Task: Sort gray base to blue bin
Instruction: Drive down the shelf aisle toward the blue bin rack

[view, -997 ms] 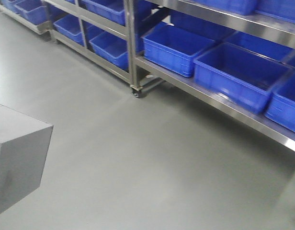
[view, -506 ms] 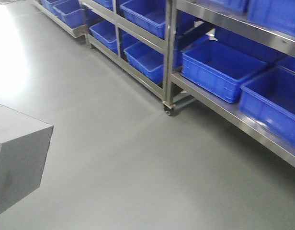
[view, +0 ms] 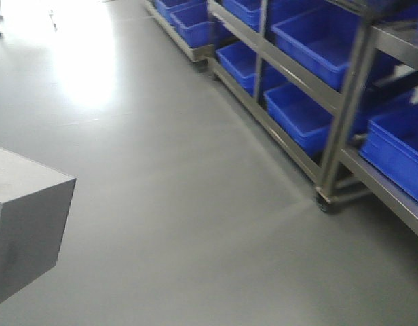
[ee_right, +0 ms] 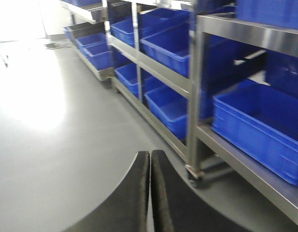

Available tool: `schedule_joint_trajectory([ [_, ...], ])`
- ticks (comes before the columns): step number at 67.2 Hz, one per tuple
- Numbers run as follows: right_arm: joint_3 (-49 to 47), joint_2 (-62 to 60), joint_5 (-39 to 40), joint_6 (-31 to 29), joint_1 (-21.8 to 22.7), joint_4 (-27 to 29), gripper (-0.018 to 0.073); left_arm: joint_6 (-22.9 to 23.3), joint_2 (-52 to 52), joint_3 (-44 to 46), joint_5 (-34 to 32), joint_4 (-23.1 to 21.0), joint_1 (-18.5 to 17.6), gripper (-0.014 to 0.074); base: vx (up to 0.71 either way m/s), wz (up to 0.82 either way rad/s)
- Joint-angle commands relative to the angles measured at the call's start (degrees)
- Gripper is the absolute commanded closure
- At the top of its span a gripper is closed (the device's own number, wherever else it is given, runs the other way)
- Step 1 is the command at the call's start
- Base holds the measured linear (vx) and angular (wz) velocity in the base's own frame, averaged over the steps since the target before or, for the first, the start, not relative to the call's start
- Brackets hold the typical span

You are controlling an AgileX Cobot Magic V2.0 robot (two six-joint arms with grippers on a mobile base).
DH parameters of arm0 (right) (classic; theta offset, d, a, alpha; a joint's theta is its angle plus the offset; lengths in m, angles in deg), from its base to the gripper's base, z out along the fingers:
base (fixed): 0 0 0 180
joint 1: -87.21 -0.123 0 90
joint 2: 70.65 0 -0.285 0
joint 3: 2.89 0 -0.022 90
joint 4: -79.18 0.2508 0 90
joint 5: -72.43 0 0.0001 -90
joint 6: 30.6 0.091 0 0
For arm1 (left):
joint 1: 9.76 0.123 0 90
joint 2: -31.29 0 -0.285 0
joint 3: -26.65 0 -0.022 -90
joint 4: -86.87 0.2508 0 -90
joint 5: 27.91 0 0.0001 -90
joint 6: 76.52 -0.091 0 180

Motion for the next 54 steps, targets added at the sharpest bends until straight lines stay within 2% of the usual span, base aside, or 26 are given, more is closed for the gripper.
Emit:
schedule_joint_trajectory([
  [1,0.11,1.06,4.31,-0.70,0.27,-0.43,0.0564,0.80,-0.53,1.59,-6.36,-0.88,-0.22,0.0603,0.47,0.55],
  [27,0.11,1.06,4.31,-0.70,0.27,-0.43,0.0564,0.80,-0.53,1.59,-6.36,-0.88,-0.22,0.0603,0.49,0.46],
  [54,0.11,1.06,4.31,-0.70,0.27,-0.43,0.0564,0.80,-0.53,1.59,-6.36,-0.88,-0.22,0.0603,0.51,0.24],
])
